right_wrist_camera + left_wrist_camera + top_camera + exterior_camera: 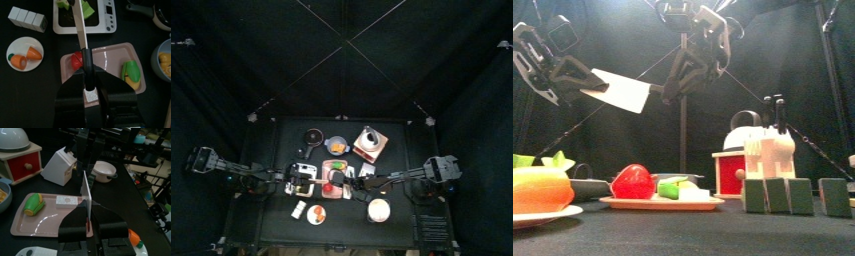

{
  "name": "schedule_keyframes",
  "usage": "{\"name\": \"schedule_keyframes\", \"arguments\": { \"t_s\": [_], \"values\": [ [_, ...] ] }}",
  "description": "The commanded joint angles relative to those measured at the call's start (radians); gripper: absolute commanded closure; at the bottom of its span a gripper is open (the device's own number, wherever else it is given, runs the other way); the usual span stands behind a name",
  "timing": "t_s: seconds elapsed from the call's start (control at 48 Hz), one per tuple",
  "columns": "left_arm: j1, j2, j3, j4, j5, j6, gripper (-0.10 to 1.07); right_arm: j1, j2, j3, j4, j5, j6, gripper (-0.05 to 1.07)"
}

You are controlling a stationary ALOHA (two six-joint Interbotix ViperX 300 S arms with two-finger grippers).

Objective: Regrasp cleaver

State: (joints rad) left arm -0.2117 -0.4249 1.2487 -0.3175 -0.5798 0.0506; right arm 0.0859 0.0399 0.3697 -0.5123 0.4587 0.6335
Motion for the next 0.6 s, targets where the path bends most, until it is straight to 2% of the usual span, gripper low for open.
{"name": "schedule_keyframes", "arguments": {
  "t_s": [0.0,0.083,0.208,0.583],
  "values": [
    [-0.057,0.060,-0.005,-0.098,-0.025,0.055,0.60,-0.028,-0.046,0.002,0.009,0.006,0.003,0.80],
    [-0.091,0.114,-0.011,-0.201,-0.077,0.126,0.60,-0.032,-0.046,0.005,0.021,0.006,0.003,0.80],
    [-0.147,0.166,-0.025,-0.311,-0.089,0.167,0.60,-0.038,-0.044,0.017,0.034,0.006,0.003,0.80],
    [-0.195,0.232,-0.049,-0.359,-0.103,0.193,0.60,-0.040,-0.031,0.015,0.034,0.005,0.005,0.80]
  ]
}}
